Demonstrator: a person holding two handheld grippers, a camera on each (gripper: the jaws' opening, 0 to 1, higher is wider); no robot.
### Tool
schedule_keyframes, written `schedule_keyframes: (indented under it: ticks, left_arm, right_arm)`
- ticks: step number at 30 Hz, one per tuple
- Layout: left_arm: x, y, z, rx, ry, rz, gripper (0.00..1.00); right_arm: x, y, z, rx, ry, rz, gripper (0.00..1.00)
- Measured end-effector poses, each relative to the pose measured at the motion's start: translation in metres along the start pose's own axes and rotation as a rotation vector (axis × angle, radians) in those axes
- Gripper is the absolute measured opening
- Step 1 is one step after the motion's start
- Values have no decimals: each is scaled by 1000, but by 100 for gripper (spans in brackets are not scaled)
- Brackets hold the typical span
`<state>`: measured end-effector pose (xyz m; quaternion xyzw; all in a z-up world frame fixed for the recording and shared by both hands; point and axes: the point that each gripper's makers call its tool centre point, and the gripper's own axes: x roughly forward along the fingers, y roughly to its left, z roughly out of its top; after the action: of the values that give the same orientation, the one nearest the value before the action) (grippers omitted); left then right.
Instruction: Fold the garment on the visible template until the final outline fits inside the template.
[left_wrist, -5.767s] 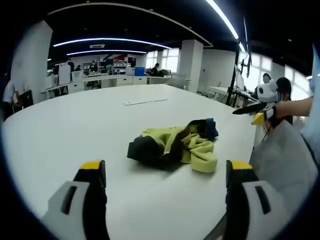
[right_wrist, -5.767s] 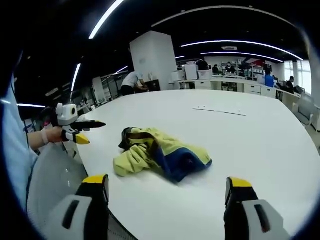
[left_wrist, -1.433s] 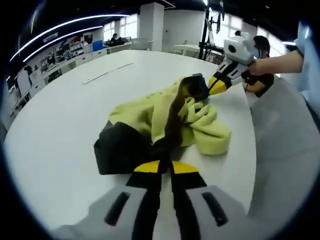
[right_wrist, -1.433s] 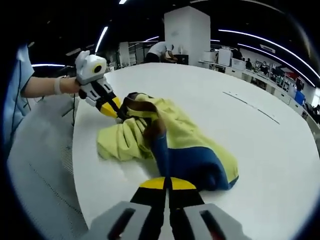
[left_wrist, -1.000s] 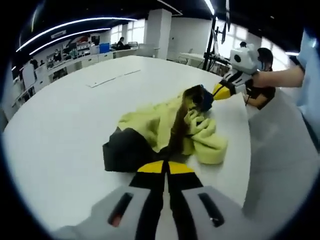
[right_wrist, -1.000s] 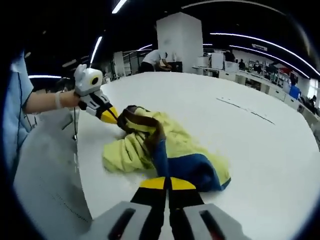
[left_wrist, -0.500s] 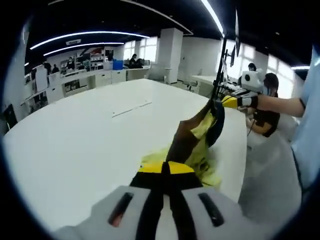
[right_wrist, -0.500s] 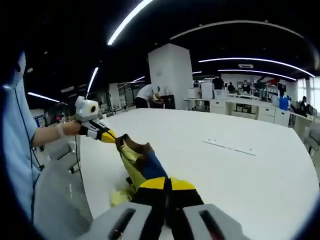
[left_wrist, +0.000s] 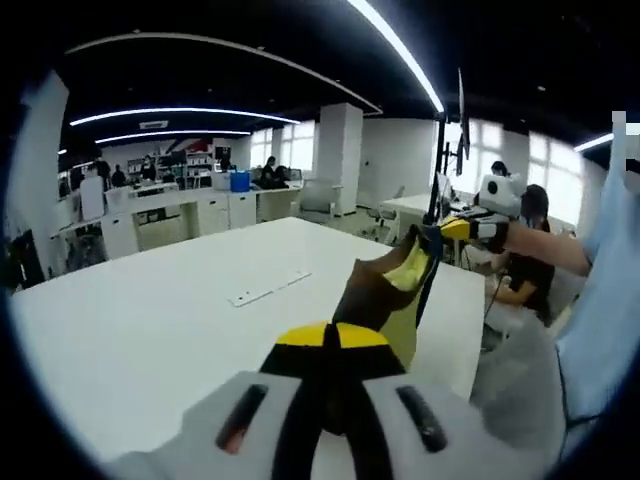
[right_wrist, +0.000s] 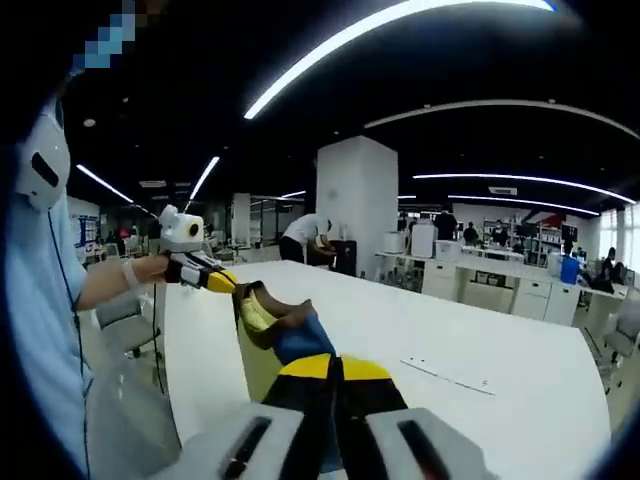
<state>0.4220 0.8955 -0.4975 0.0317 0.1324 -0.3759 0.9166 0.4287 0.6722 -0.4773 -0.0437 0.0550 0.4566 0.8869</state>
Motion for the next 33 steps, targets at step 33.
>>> schedule_keyframes:
  ticks: [33]
  left_arm:
    - [123, 130, -78, -103, 91, 112, 0]
  right_arm:
    - [130, -118, -110, 192, 144, -61, 0]
